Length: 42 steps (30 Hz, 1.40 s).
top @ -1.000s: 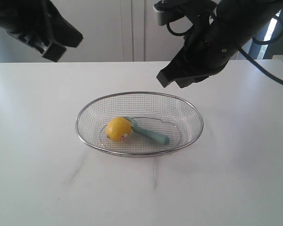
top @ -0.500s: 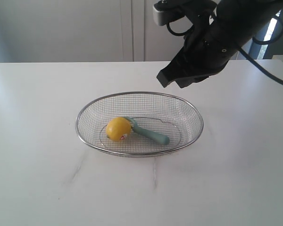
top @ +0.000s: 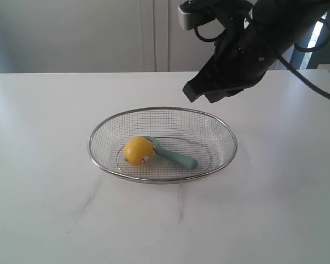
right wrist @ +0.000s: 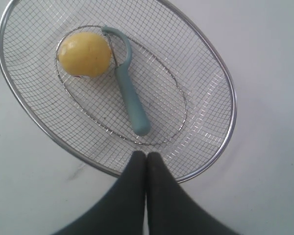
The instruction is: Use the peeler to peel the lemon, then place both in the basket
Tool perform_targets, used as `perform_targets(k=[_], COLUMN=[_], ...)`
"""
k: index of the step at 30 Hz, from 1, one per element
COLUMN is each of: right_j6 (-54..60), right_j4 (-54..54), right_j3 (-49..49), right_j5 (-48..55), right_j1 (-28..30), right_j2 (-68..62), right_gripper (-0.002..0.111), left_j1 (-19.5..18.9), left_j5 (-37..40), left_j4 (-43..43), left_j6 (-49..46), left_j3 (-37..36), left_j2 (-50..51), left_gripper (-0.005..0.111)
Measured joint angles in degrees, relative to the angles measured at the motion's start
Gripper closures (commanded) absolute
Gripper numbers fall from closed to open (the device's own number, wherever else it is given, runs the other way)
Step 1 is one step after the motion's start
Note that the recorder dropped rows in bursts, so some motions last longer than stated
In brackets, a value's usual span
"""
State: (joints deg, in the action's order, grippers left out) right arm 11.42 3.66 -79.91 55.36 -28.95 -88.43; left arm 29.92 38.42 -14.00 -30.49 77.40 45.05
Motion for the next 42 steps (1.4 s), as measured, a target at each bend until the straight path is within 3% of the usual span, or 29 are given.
perform_targets(k=[6, 15, 24, 34, 42], right_j6=[0.0, 0.0, 0.0, 0.0, 0.0], right_j4=[0.0, 0.0, 0.0, 0.0, 0.0], right_j3=[0.0, 0.0, 0.0, 0.0, 0.0], right_j5=[0.0, 0.0, 0.0, 0.0, 0.0], right_j1=[0.0, 0.0, 0.0, 0.0, 0.0], right_j2=[0.0, 0.0, 0.0, 0.0, 0.0], right_gripper=[0.108, 0.108, 0.108, 0.108, 0.108], left_j1=[0.0, -0.1, -3.9, -3.5, -0.6], left_j5=[-1.3, -14.2, -22.8, -25.5, -31.2], left_j4=[-0.7, -6.2, -14.0, -20.5, -23.1], left_j6=[0.0, 0.0, 0.0, 0.1, 0.2], left_j3=[-8.9, -25.4, -40.3, -50.5, -56.3], left_j2=[-5.7, -14.8, -27.9, -43.4, -44.6], left_gripper=[0.107, 0.107, 0.107, 0.107, 0.107])
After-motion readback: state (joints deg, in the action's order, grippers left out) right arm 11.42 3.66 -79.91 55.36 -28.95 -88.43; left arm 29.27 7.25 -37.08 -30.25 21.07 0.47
